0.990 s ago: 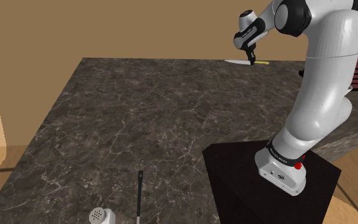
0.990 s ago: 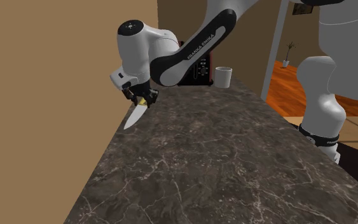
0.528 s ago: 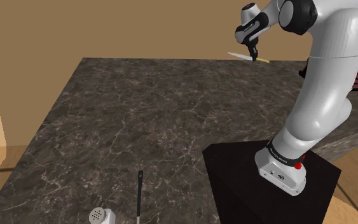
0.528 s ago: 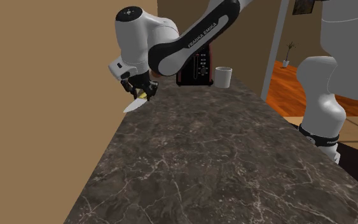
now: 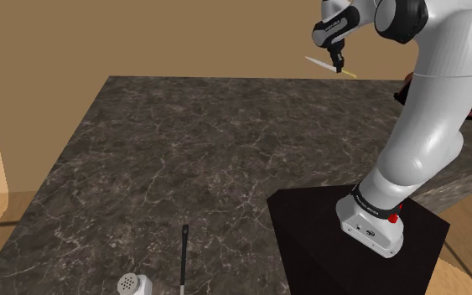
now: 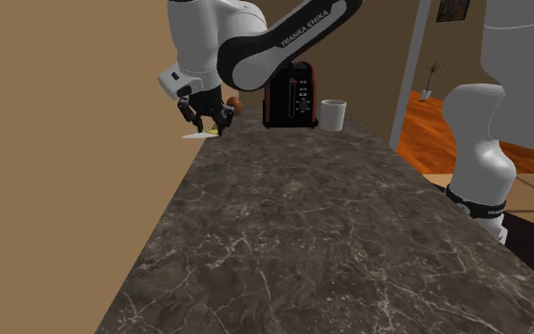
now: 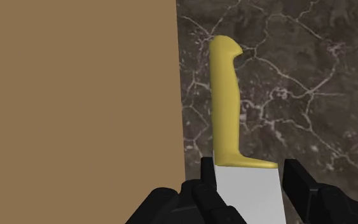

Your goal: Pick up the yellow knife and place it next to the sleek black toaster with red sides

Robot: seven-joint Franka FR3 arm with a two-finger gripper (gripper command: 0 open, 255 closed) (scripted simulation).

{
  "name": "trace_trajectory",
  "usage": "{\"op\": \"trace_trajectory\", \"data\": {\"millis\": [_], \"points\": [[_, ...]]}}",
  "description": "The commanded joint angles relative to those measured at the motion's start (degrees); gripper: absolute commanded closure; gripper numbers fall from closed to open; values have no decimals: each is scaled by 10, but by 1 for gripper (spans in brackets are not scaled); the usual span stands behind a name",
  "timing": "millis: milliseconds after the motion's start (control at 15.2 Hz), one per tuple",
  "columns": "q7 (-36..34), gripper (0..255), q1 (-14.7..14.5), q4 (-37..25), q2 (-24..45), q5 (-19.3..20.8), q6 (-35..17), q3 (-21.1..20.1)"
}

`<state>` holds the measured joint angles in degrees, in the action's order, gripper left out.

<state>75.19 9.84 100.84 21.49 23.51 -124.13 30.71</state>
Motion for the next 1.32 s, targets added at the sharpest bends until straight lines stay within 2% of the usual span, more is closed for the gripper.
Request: {"op": "trace_trajectory", "data": {"millis": [0, 1254], "points": [[4, 255, -2, -6, -7, 1, 12, 1], [57, 255, -7, -101, -44, -6, 132, 3]]}}
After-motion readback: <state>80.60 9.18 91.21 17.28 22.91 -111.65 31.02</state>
